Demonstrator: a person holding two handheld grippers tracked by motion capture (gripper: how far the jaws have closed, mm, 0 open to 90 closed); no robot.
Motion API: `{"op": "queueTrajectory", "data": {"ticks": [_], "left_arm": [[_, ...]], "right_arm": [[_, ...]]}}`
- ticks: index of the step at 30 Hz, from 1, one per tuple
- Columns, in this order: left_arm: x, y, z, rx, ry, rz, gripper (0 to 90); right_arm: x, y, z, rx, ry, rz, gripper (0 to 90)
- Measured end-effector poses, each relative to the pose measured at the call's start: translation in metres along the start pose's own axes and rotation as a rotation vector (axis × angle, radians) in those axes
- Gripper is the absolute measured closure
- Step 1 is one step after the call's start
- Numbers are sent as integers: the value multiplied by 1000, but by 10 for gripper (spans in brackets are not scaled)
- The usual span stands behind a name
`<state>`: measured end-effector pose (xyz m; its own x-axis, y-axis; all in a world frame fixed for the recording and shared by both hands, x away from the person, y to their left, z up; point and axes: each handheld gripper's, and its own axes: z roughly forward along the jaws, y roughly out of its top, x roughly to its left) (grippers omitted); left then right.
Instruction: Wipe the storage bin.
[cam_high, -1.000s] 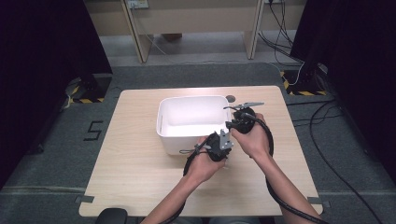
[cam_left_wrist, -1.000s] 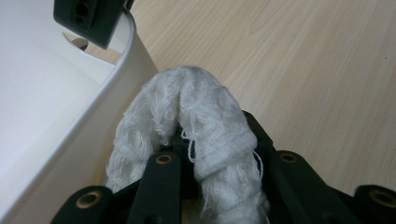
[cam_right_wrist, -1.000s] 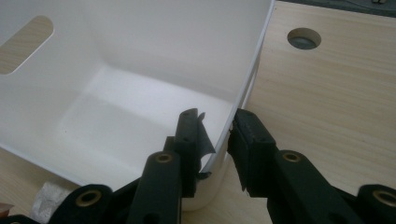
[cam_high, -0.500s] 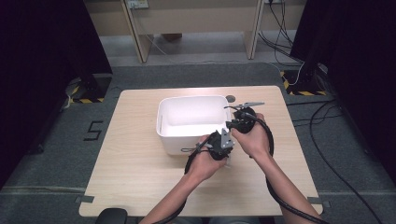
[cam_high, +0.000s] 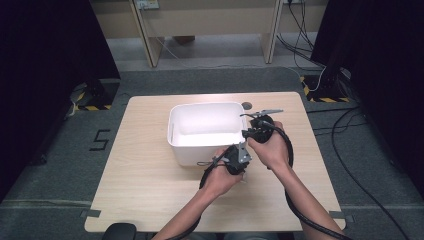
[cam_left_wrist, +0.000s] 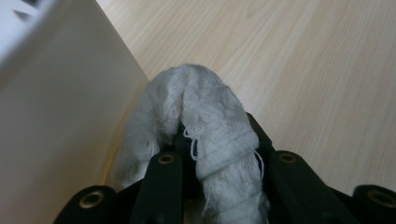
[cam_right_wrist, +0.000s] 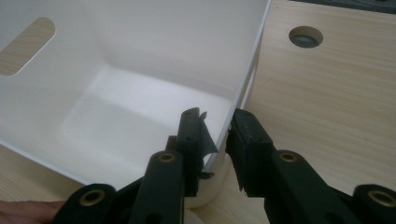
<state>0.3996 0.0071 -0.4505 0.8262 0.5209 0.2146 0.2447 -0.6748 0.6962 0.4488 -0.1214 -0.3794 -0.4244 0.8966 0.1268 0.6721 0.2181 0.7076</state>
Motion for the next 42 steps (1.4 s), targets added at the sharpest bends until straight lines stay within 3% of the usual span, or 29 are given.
{"op": "queueTrajectory", "data": {"ticks": [22,28,35,39,42], "left_arm": [[-2,-16,22,32,-24,-31,735],[-3,-16,20,27,-19,-35,734],[-2,-18,6,22,-14,-49,735],[1,-24,-12,19,-5,-72,737],[5,-34,-37,10,14,-92,738]], "right_arm": [[0,0,0,-6,2,-7,743],[0,-1,0,-8,0,-11,740],[1,-2,2,-18,-8,-18,703],[3,-2,2,-17,3,-4,645],[3,-1,1,-35,-6,-2,618]]}}
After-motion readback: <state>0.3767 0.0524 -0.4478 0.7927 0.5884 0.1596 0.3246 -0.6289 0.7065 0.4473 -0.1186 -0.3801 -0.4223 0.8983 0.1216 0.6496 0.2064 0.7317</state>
